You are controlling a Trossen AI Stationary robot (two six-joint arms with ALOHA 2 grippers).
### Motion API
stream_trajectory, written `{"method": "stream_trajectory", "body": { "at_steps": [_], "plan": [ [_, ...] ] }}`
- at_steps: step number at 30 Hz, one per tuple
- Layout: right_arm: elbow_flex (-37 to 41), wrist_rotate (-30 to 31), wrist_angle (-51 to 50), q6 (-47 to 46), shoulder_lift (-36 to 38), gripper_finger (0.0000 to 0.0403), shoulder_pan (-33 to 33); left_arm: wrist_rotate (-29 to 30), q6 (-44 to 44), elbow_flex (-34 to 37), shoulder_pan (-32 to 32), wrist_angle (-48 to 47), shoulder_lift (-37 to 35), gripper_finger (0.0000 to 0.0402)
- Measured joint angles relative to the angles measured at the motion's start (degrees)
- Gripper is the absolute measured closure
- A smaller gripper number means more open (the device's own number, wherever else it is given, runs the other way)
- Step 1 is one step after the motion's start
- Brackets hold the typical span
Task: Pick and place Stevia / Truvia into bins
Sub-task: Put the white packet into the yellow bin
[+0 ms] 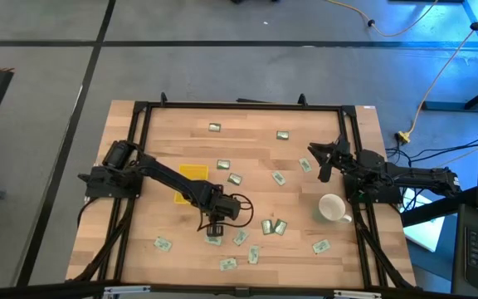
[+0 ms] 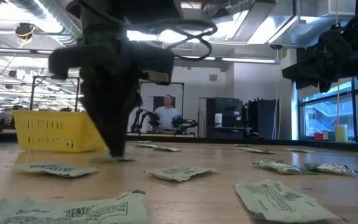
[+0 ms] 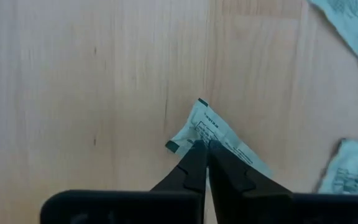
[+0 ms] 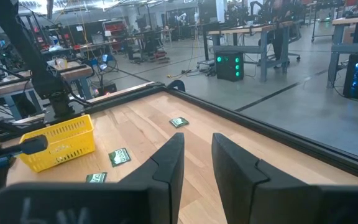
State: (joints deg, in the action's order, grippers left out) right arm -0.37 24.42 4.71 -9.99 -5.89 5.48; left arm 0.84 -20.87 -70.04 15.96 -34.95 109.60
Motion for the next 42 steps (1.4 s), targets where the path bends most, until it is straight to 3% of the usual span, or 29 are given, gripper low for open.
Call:
{"method": "stream_trajectory", "body": {
  "at_steps": [4, 9, 17, 25, 32, 42],
  "plan": [
    [0.0, 0.0, 0.0, 0.0, 0.0, 0.0316, 0.0, 0.3, -1.7, -1.8, -1.4, 0.2, -5.1, 0.0398],
    [0.0, 0.0, 0.0, -0.1, 0.0, 0.0316, 0.0, 0.2, -5.3, -3.4, -3.5, -9.2, -12.4, 0.0397],
    [0.0, 0.0, 0.0, -0.2, 0.0, 0.0316, 0.0, 10.2, -8.6, -3.1, -4.8, -24.1, -22.3, 0.0396],
    [0.0, 0.0, 0.0, -0.2, 0.0, 0.0316, 0.0, 8.8, -11.5, 6.4, -6.7, -24.3, -23.2, 0.0396],
    [0.0, 0.0, 0.0, 0.0, 0.0, 0.0316, 0.0, 5.2, -15.6, 15.7, -7.3, -15.4, -23.2, 0.0396],
    [0.0, 0.0, 0.0, 0.0, 0.0, 0.0316, 0.0, 5.6, -17.4, 17.3, -7.3, -13.7, -23.2, 0.0392]
  ]
}}
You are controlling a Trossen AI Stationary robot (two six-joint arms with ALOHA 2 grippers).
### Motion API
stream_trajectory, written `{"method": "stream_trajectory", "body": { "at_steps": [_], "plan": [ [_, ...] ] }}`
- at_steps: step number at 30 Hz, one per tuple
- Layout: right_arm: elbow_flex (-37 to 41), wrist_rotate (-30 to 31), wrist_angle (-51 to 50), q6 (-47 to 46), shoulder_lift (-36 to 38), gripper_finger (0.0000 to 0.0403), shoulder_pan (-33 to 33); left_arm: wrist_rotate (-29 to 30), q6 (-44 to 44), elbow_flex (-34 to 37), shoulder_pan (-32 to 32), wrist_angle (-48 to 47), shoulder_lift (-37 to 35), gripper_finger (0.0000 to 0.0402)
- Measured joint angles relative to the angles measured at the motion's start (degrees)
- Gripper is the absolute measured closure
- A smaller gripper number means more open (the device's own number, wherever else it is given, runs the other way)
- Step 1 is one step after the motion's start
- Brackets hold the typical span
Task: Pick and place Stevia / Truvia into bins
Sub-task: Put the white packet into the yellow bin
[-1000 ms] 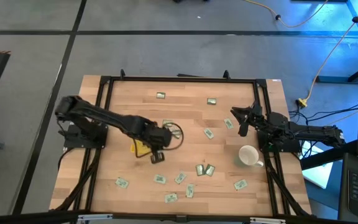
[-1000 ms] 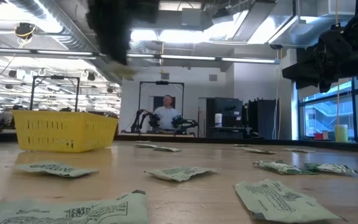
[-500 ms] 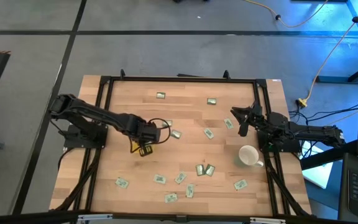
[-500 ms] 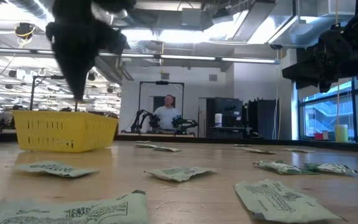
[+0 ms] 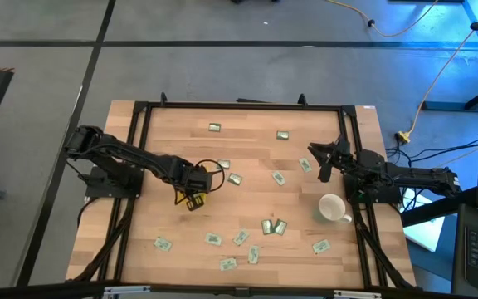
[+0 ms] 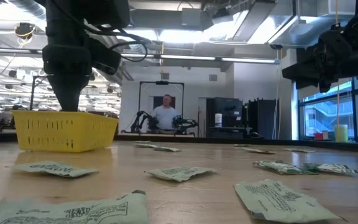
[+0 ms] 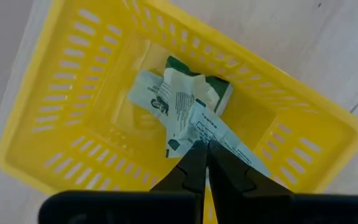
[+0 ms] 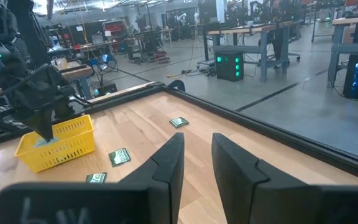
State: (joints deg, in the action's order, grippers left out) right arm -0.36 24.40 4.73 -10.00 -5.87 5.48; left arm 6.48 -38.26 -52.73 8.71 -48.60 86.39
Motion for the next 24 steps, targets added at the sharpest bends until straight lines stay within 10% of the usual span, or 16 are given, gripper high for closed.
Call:
{"method": "stream_trajectory", "body": {
  "at_steps": [24],
  "plan": [
    [0.0, 0.0, 0.0, -0.2, 0.0, 0.0316, 0.0, -3.5, -8.3, -8.2, 6.1, -8.0, -1.2, 0.0312]
  ]
}}
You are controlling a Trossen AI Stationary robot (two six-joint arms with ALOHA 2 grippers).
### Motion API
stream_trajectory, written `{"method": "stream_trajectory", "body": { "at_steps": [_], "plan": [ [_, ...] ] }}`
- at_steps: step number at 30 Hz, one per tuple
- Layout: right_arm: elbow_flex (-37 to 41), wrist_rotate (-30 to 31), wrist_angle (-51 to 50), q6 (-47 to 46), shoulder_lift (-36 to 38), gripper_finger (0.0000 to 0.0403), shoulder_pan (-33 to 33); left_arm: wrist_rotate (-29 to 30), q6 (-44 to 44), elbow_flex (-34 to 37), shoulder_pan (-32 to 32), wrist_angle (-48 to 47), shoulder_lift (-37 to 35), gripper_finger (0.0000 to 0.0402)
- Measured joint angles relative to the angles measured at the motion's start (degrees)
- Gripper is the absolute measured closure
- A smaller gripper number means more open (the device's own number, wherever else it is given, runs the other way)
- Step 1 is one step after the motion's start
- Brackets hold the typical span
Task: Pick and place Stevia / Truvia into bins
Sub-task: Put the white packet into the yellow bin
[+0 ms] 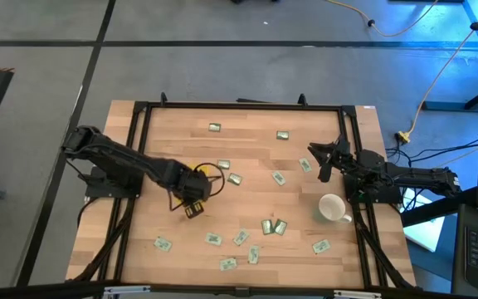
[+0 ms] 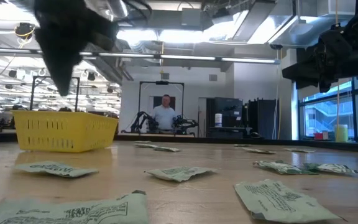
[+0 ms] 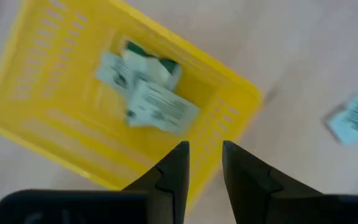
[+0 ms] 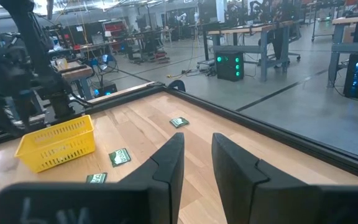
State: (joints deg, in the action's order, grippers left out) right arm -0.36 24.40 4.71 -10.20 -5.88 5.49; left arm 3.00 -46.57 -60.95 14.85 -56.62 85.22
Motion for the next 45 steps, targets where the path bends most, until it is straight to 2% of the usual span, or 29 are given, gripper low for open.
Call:
{"method": "stream_trajectory", "body": {
  "at_steps": [5, 9, 14, 22, 29, 36, 45],
  "plan": [
    [0.0, 0.0, 0.0, 0.1, 0.0, 0.0316, 0.0, 2.3, -11.9, 0.0, 7.3, -0.1, -3.2, 0.0311],
    [0.0, 0.0, 0.0, 0.2, 0.0, 0.0316, 0.0, 4.1, -25.4, 0.0, 13.6, -1.0, -4.1, 0.0313],
    [0.0, -0.3, 0.0, -0.2, 0.0, 0.0316, 0.0, 3.6, -42.5, 1.0, 21.3, -0.9, -1.4, 0.0320],
    [0.0, -0.5, 0.0, 0.0, 0.0, 0.0316, 0.0, 4.2, -63.5, 1.2, 30.9, 0.9, 5.0, 0.0314],
    [0.0, -0.5, 0.0, 0.0, 0.0, 0.0316, 0.0, -3.1, -70.9, 1.2, 34.7, 7.4, 11.5, 0.0312],
    [0.0, -0.5, 0.0, 0.0, 0.0, 0.0316, 0.0, -4.1, -72.3, 1.2, 35.1, 10.6, 17.3, 0.0313],
    [0.0, -0.5, 0.0, 0.0, 0.0, 0.0316, 0.0, -6.4, -72.3, 1.0, 34.8, 11.1, 19.5, 0.0317]
  ]
}}
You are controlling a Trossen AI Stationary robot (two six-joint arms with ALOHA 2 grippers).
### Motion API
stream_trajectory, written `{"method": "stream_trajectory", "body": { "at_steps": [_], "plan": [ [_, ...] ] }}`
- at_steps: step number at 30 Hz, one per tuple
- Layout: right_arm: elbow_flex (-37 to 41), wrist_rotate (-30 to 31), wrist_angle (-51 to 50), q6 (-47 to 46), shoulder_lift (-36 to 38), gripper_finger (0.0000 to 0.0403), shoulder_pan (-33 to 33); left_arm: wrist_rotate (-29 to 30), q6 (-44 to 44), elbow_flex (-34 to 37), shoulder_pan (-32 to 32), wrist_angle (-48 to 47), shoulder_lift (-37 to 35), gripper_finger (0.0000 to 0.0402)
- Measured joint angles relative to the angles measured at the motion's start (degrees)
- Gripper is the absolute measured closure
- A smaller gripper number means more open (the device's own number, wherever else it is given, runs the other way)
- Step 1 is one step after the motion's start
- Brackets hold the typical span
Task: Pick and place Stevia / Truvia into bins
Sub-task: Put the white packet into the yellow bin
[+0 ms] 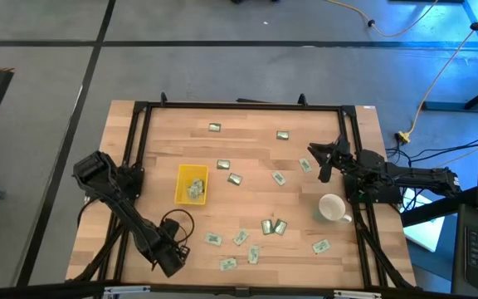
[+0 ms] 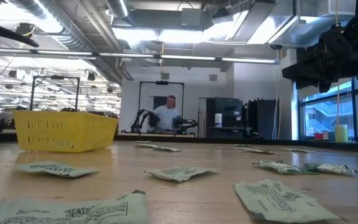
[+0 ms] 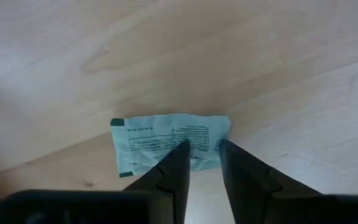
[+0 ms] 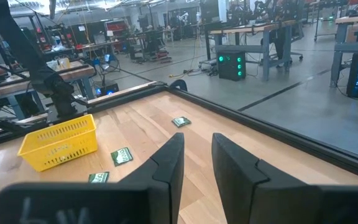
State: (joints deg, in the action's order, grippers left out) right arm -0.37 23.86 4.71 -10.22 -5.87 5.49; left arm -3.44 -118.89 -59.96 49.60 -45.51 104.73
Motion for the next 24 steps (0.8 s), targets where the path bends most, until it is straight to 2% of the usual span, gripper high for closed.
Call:
{"method": "stream_trajectory", "body": {
  "at_steps": [11, 17, 19, 24],
  "plan": [
    [0.0, 0.0, 0.0, 0.1, 0.0, 0.0316, 0.0, -1.6, 1.3, 0.1, -0.2, 1.4, -0.5, 0.0388],
    [0.0, 0.0, 0.0, 0.2, 0.0, 0.0316, 0.0, -0.6, 6.1, 0.2, -3.1, 1.2, -6.5, 0.0396],
    [0.0, 0.0, 0.0, 0.2, 0.0, 0.0316, 0.0, 1.4, 7.7, 0.0, -4.4, 0.3, -9.6, 0.0397],
    [0.0, 0.0, 0.0, 0.2, 0.0, 0.0316, 0.0, 12.9, 11.6, 0.0, -9.5, -4.2, -17.4, 0.0397]
  ]
}}
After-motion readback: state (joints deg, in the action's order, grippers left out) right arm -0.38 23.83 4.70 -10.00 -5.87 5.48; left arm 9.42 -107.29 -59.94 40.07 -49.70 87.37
